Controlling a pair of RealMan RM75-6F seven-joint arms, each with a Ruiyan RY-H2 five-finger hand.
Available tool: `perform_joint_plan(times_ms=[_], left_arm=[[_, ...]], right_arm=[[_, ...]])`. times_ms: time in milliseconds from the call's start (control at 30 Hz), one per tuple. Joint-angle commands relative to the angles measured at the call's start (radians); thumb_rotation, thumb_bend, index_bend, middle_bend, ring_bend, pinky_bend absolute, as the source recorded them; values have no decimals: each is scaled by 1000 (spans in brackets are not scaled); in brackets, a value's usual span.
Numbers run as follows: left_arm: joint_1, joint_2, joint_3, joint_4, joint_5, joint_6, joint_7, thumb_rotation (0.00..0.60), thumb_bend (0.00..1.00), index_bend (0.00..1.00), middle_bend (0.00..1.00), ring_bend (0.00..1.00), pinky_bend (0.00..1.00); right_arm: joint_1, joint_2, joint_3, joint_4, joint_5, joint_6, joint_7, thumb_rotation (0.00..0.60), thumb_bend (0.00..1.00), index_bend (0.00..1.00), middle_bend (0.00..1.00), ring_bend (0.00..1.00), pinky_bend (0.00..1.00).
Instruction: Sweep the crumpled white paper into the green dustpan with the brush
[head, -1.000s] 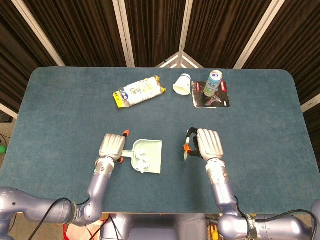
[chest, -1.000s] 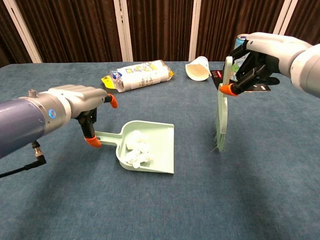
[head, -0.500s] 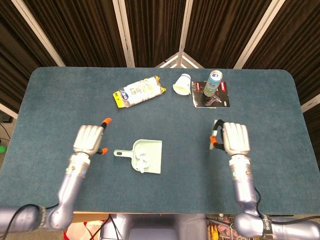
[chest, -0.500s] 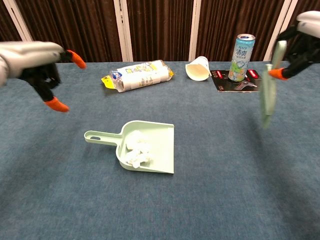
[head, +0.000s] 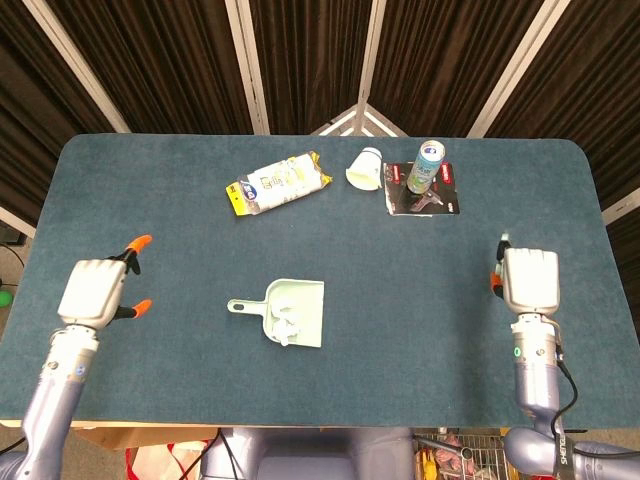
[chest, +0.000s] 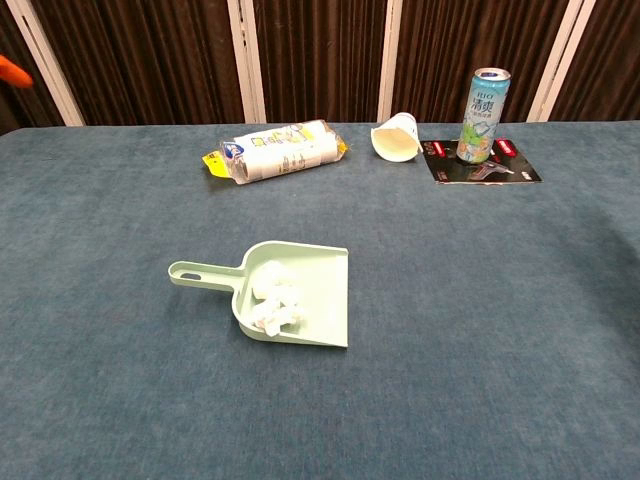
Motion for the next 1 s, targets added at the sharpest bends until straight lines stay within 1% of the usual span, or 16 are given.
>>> perform_joint_plan(times_ms=[33, 67, 100, 133, 200, 233, 300, 433, 567, 667, 800, 900, 1000], left_arm=[[39, 22, 25, 20, 41, 11, -49, 600, 0, 124, 316, 413, 512], [46, 24, 28, 22, 49, 11, -57, 600, 0, 106, 270, 361, 463], [52, 26, 30, 24, 58, 12, -65, 600, 0, 90, 232, 317, 421], [58, 28, 32, 27, 68, 11, -74, 600, 0, 67, 174, 248, 356], [68, 31, 32, 30, 82, 7, -87, 600, 0, 37, 86, 145, 258], [71, 32, 32, 30, 86, 5, -91, 600, 0, 30, 58, 115, 228], [80, 35, 30, 28, 96, 4, -97, 600, 0, 21, 19, 77, 185], [100, 43, 27, 22, 120, 11, -114, 600, 0, 17, 9, 71, 163], [133, 57, 36, 22, 165, 32, -143, 600, 0, 15, 3, 56, 152], [166, 62, 51, 42, 211, 57, -178, 600, 0, 10, 0, 8, 123], [226, 59, 81, 104, 285, 106, -235, 600, 0, 2, 0, 0, 81], [273, 54, 108, 159, 337, 140, -286, 600, 0, 0, 0, 0, 37], [316, 45, 131, 227, 385, 178, -318, 600, 0, 0, 0, 0, 11]], right_arm=[[-12, -11, -9, -7, 25, -31, -6, 600, 574, 368, 481, 467, 637], [-15, -14, -6, -26, 48, -53, 4, 600, 506, 249, 378, 360, 549], [-15, -15, -3, -42, 67, -72, 10, 600, 412, 104, 231, 211, 412], [-14, -14, -1, -64, 89, -95, 10, 600, 333, 9, 95, 80, 275], [-10, -9, 3, -105, 117, -129, 7, 600, 282, 0, 16, 11, 177], [-9, -8, 4, -116, 118, -135, 9, 600, 266, 0, 1, 0, 155], [-9, -10, 10, -152, 106, -149, 32, 600, 252, 0, 0, 0, 141], [-18, -2, 17, -207, 58, -154, 85, 600, 250, 0, 0, 0, 140], [-38, 28, 3, -228, -13, -138, 116, 600, 250, 0, 0, 0, 137], [-62, 60, -23, -221, -60, -126, 129, 600, 249, 0, 0, 0, 123], [-114, 117, -78, -181, -138, -108, 169, 600, 249, 0, 0, 0, 115], [-166, 154, -121, -131, -227, -76, 241, 600, 249, 0, 0, 0, 109], [-223, 177, -154, -87, -307, -31, 334, 600, 249, 0, 0, 0, 75]])
